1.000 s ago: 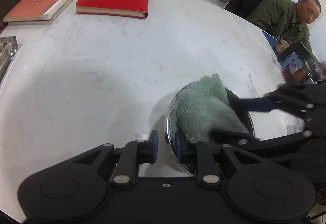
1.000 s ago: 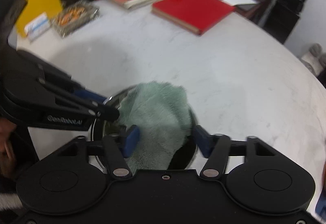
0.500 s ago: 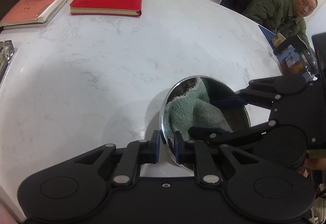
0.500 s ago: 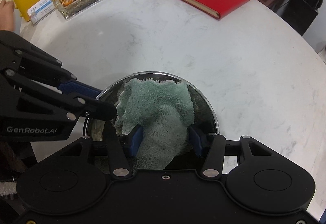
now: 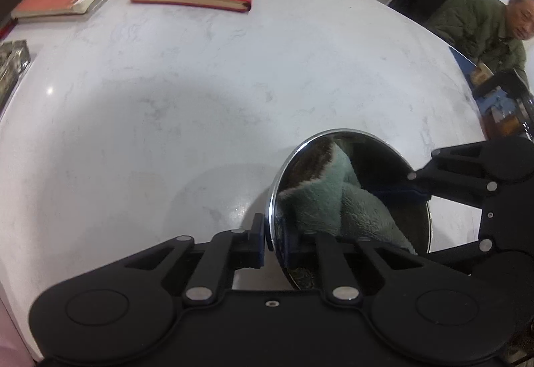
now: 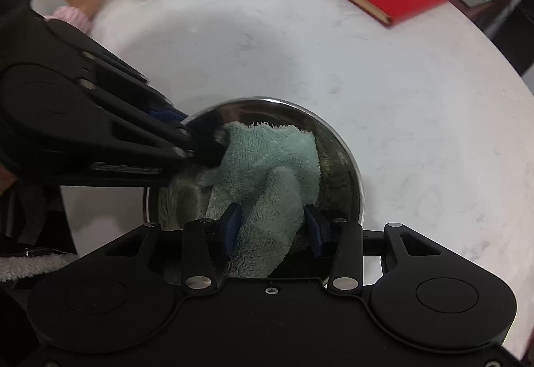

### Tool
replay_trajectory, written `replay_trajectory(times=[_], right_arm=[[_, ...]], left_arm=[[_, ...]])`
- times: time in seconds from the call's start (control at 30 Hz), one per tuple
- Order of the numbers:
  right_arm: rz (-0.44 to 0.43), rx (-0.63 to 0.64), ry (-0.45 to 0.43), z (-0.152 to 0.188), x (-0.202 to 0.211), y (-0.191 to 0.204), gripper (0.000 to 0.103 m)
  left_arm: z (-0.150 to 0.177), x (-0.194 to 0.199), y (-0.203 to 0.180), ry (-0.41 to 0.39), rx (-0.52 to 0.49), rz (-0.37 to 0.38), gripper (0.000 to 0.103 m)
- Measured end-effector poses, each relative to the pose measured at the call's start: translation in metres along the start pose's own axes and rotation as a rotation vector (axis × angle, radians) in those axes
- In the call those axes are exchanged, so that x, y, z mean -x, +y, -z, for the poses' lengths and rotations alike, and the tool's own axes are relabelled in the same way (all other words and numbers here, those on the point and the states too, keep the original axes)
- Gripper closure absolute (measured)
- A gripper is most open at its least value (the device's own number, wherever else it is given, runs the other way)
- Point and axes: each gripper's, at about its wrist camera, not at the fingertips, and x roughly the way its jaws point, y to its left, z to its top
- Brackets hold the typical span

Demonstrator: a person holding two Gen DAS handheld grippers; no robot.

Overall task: Clean bowl
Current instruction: 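Wipe the bowl interior with the towel in the right tool while the left tool holds the rim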

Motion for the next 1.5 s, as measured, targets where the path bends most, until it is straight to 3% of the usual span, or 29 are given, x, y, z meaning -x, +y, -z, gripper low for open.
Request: replay_trajectory(times=[0.23, 0.47, 0.6, 0.87, 1.23, 1.5], right_arm=[[0.056, 0.118, -0.086, -0.007, 0.004, -0.002, 0.064], [0.127, 0.152, -0.011, 0.001, 0.008, 0.008, 0.066], [0.082, 0.086, 0.030, 0.002, 0.005, 0.014, 0.065], [0.203, 0.120, -0.007, -0.015, 0.006, 0.020, 0.066], [0.236, 0.340, -0.053, -0.015, -0.003, 0.024, 0.066], [0.289, 0.304, -0.068, -0.013, -0.005, 0.006, 0.066]], left_arm=[[-0.002, 0.002, -0.004, 0.019, 0.033, -0.052, 0.093], [-0.001, -0.001, -0.002, 0.016, 0.009, -0.022, 0.093], [-0.001, -0.004, 0.000, 0.013, -0.029, 0.014, 0.092], [-0.003, -0.006, 0.001, 0.021, -0.054, 0.029, 0.092], [-0.008, -0.010, -0.004, 0.025, -0.047, 0.041, 0.090], [-0.020, -0.011, -0.021, 0.016, -0.084, 0.047, 0.089]])
